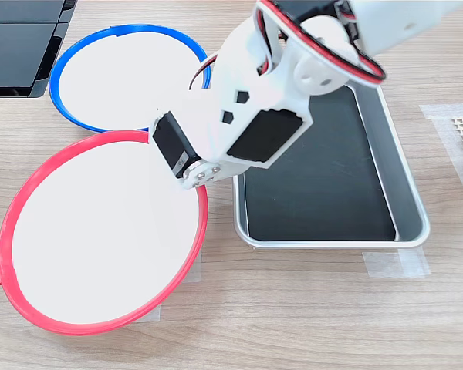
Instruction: Lift the stacked dish and set it down on the table.
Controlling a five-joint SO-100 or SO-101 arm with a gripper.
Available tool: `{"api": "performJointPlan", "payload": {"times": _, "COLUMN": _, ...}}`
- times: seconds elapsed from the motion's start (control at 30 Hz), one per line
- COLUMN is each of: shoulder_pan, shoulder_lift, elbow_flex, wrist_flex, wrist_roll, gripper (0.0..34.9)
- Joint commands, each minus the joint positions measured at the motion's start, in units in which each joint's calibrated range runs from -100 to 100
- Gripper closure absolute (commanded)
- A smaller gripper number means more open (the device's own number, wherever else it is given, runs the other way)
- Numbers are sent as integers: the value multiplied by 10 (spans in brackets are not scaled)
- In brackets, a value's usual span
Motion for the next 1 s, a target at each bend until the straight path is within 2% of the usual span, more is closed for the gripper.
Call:
{"api": "performJointPlan", "payload": {"times": 0.0, "shoulder_pan": -4, "shoulder_lift": -40, "elbow_flex": 30, "wrist_flex": -8, "wrist_roll": 5, "gripper": 300}}
{"api": "performJointPlan", "payload": {"times": 0.2, "shoulder_pan": 2, "shoulder_lift": -85, "elbow_flex": 52, "wrist_flex": 11, "wrist_roll": 6, "gripper": 286}}
{"api": "performJointPlan", "payload": {"times": 0.4, "shoulder_pan": 24, "shoulder_lift": -147, "elbow_flex": 42, "wrist_flex": 89, "wrist_roll": 9, "gripper": 285}}
{"api": "performJointPlan", "payload": {"times": 0.77, "shoulder_pan": 66, "shoulder_lift": -353, "elbow_flex": 126, "wrist_flex": 180, "wrist_roll": 35, "gripper": 293}}
{"api": "performJointPlan", "payload": {"times": 0.83, "shoulder_pan": 77, "shoulder_lift": -401, "elbow_flex": 163, "wrist_flex": 155, "wrist_roll": 31, "gripper": 347}}
{"api": "performJointPlan", "payload": {"times": 0.97, "shoulder_pan": 107, "shoulder_lift": -527, "elbow_flex": 330, "wrist_flex": 11, "wrist_roll": -21, "gripper": 348}}
